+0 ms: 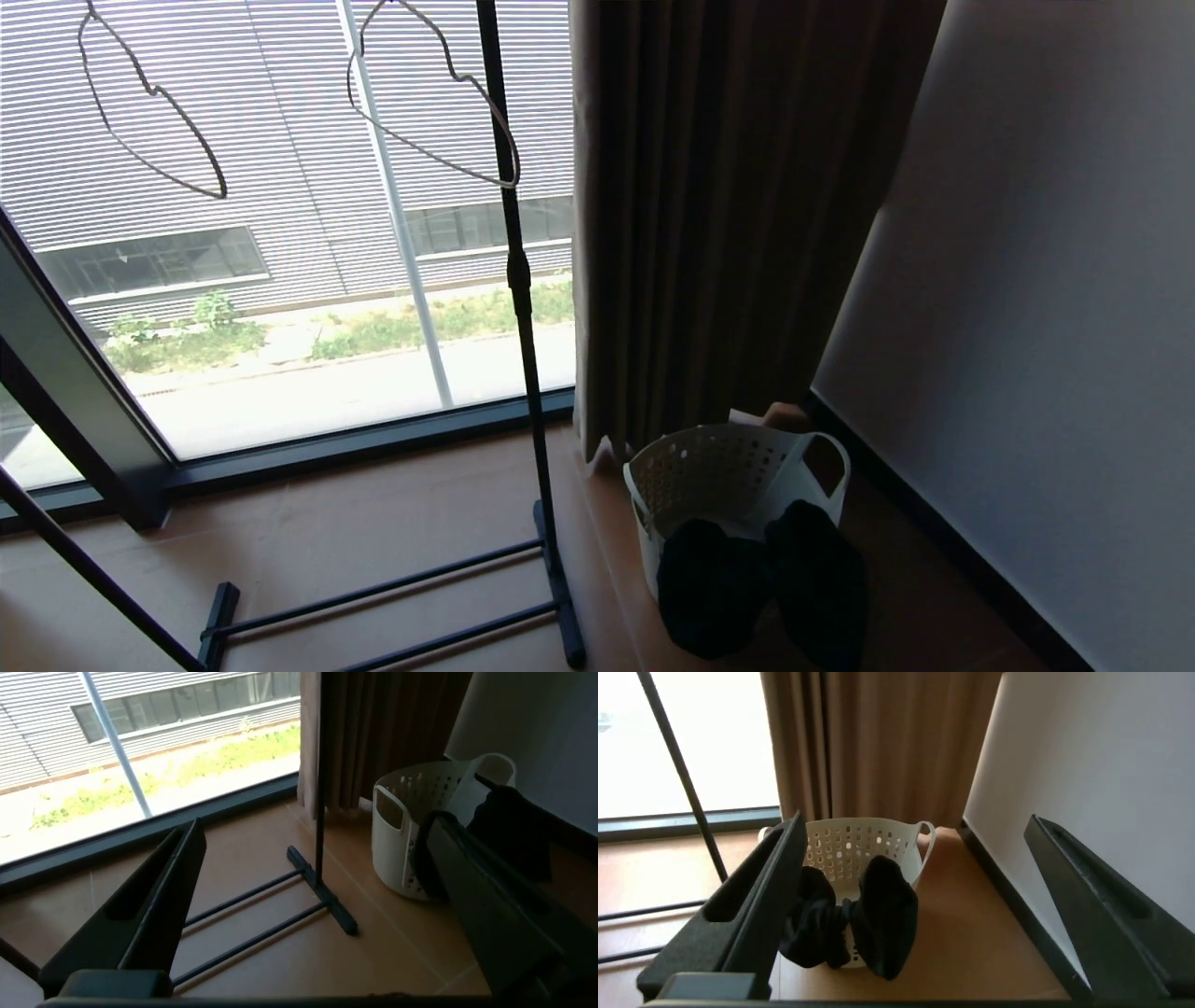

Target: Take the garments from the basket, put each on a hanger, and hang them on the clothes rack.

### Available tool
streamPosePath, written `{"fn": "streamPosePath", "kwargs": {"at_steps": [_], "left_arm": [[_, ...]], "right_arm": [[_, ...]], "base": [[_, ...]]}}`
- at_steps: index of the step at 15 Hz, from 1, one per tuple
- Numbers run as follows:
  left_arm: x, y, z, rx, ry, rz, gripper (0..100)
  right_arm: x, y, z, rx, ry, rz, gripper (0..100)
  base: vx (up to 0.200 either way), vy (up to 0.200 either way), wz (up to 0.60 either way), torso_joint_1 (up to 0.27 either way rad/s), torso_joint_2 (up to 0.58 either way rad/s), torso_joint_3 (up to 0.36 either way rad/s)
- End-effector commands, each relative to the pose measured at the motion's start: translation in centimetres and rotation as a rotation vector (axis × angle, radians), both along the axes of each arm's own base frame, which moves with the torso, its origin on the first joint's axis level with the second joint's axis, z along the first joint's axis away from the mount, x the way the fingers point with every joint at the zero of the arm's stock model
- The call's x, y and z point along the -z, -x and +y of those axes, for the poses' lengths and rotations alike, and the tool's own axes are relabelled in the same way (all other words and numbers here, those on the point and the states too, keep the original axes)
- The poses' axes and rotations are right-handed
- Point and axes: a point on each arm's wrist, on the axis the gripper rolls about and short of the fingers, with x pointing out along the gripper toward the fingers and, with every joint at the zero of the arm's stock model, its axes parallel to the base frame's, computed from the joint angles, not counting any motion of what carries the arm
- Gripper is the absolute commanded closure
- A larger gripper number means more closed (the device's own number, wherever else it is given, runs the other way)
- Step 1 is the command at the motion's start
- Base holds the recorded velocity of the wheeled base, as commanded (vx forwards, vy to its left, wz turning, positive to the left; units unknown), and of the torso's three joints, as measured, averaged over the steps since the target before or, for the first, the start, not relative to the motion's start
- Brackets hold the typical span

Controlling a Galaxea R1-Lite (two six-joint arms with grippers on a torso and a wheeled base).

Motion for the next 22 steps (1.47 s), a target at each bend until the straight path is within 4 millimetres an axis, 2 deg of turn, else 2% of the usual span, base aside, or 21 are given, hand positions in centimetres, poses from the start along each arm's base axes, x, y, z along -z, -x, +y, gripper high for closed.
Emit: {"fn": "streamPosePath", "kwargs": {"at_steps": [1,22], "left_arm": [[-0.02,0.0,0.0,-0.001,0.0,0.001,0],[-0.07,0.03,-0.04,0.019,-0.014,-0.002,0]], "right_arm": [[0.0,-0.01,0.0,0.0,0.0,0.001,0],[0.0,-0.01,-0.01,0.001,-0.009,0.002,0]], "base": [[0.0,0.0,0.0,-0.002,0.03,-0.139],[0.0,0.0,0.0,0.003,0.01,-0.192]]}}
